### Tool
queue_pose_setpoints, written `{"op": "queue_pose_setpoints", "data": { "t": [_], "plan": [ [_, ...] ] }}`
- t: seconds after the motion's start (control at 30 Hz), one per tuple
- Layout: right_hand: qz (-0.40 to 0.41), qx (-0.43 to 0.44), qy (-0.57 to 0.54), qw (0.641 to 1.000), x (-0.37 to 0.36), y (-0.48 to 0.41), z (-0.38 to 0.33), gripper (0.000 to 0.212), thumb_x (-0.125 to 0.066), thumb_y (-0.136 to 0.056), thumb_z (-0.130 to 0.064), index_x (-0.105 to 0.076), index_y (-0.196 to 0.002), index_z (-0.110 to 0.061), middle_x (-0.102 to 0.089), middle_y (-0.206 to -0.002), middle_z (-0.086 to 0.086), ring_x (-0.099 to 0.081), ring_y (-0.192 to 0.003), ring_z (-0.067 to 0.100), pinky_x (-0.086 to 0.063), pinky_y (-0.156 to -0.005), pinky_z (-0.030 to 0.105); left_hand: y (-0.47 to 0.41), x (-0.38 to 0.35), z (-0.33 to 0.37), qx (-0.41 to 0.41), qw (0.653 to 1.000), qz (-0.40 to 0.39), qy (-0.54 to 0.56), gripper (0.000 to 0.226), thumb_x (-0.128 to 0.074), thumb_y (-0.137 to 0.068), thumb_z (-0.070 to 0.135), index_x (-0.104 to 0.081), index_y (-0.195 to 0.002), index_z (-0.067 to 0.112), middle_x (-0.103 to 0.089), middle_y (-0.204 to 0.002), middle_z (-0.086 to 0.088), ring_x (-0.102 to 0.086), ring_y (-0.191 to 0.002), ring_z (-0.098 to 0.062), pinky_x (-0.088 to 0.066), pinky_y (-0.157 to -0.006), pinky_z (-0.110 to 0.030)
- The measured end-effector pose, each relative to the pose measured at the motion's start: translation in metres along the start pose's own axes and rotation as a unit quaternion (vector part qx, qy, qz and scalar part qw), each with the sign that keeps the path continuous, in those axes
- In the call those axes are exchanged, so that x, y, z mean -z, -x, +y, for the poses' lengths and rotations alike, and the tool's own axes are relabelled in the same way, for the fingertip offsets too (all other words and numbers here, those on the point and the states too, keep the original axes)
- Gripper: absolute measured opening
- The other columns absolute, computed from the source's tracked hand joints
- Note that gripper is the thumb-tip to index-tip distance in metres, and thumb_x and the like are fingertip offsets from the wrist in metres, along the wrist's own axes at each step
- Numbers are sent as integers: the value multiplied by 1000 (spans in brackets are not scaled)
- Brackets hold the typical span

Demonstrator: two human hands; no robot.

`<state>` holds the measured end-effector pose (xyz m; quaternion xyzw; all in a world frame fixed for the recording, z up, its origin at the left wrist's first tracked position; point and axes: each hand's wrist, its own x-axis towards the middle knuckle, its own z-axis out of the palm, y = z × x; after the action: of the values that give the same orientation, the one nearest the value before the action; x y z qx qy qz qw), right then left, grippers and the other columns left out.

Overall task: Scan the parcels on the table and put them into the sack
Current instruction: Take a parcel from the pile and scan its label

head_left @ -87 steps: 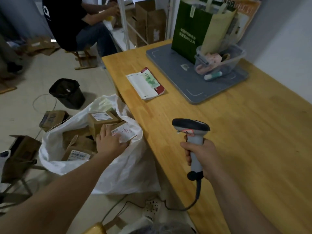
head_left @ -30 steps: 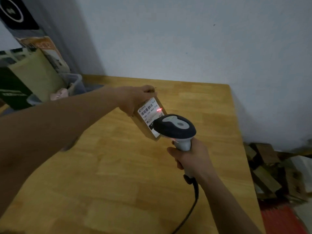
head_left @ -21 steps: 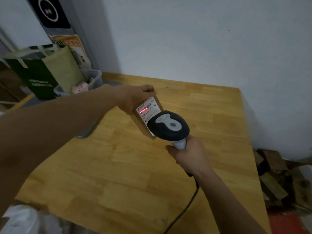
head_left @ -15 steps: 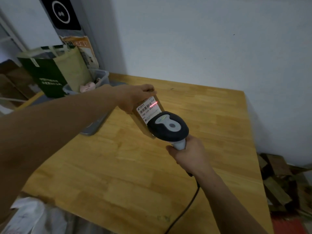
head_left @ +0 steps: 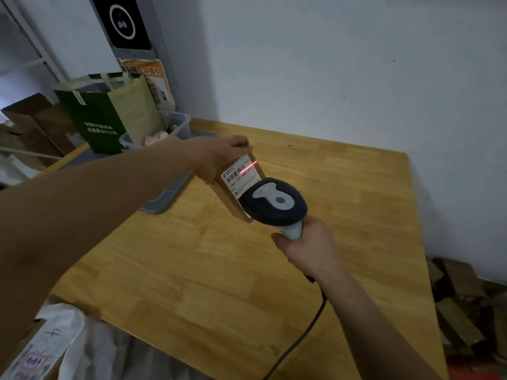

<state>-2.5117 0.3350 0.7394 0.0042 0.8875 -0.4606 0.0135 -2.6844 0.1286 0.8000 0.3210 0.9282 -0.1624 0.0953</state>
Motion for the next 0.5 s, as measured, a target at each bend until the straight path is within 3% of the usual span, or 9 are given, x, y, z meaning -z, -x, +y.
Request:
{"op": "queue_pose_setpoints", "data": {
  "t": [0.27, 0.4, 0.5],
  "plan": [
    [-21, 15, 15, 1000, -1, -1, -4, 30, -69, -84, -21, -43, -74, -32, -57, -65, -8, -60, -62, 15, -50, -60, 31, 10, -4, 1, 15, 1000, -8, 9, 116, -82, -71, 19, 0, -154, 18, 1, -157, 1, -23, -142, -25, -36, -112, -40],
    [-55, -28, -123, 991, -6, -5, -6, 20, -76, -79, -14, -56, -82, -18, -58, -59, -1, -53, -44, 8, -46, -45, 22, 28, -10, -2, 57, 998, -5, 36, 116, -82, -72, 22, 0, -154, 19, 1, -158, 0, -15, -145, -25, -31, -114, -43],
    [-89, -70, -257, 960, -18, -17, -11, 18, -78, -76, -9, -65, -87, -3, -57, -52, 6, -50, -40, 15, -44, -44, 26, 64, -27, -15, 128, 988, 7, 91, 115, -83, -68, 36, -7, -154, 21, -9, -155, -6, -19, -142, -28, -30, -114, -48]
  ]
}}
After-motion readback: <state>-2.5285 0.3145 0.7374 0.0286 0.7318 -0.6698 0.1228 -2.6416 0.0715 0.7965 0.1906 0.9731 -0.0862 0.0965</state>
